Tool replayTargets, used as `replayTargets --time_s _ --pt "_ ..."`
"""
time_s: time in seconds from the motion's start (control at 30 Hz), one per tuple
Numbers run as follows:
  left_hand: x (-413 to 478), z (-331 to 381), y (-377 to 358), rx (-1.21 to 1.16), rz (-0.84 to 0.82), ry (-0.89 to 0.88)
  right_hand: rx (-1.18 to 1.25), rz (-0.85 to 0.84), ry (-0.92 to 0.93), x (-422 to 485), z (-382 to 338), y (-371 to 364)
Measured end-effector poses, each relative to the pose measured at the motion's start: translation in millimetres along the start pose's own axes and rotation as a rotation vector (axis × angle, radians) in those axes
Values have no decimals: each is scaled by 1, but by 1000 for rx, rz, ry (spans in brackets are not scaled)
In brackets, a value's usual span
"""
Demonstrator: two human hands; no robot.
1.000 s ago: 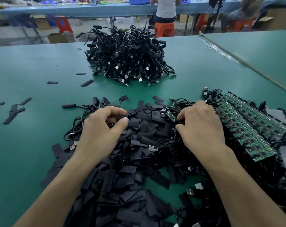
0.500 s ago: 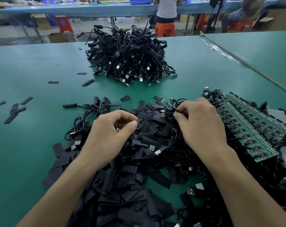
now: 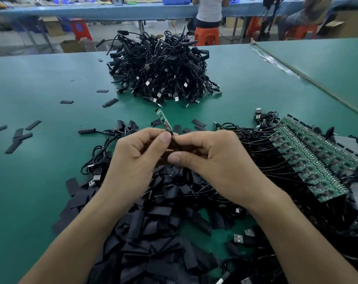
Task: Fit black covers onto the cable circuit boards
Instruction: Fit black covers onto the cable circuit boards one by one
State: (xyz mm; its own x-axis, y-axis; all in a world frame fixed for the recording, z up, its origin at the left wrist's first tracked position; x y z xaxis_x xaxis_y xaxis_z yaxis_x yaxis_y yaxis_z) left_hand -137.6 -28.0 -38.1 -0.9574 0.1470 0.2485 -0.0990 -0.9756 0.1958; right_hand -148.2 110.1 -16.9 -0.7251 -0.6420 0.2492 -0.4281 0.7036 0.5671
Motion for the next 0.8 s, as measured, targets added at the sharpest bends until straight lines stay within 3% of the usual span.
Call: replayTargets --time_s 0.23,0.33,0.4,0.5,0.63,0.8 --pt "1 5 17 -338 110 -95 -127 76 -114 -3 17 11" --pt "-4 10 32 -362 229 -141 -353 -97 -360 -6 44 1" --pt "-8 14 42 -272 322 -174 -478 -217 -515 -12 61 -7" --pt "-11 17 49 -94 390 -174 -561 -285 -549 -13 66 -17" --pt "-12 21 39 218 316 -167 -579 -264 -514 -9 66 -19" --pt "-7 16 24 455 199 -108 -372 -165 -505 -9 72 -14"
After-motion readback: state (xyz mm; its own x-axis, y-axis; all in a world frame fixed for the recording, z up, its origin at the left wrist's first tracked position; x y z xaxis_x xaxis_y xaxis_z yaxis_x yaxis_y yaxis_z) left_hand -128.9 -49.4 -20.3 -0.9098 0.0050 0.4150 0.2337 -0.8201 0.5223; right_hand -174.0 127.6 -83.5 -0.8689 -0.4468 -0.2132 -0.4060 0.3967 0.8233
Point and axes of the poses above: each hand's wrist, its own x-axis towards the middle knuckle, its own y-axis out of the back of the hand, z = x × y, the point moved 9 cm from there along x, towards the middle knuckle, and after that the axes turned 13 degrees about -z, right-handed, at the moved point
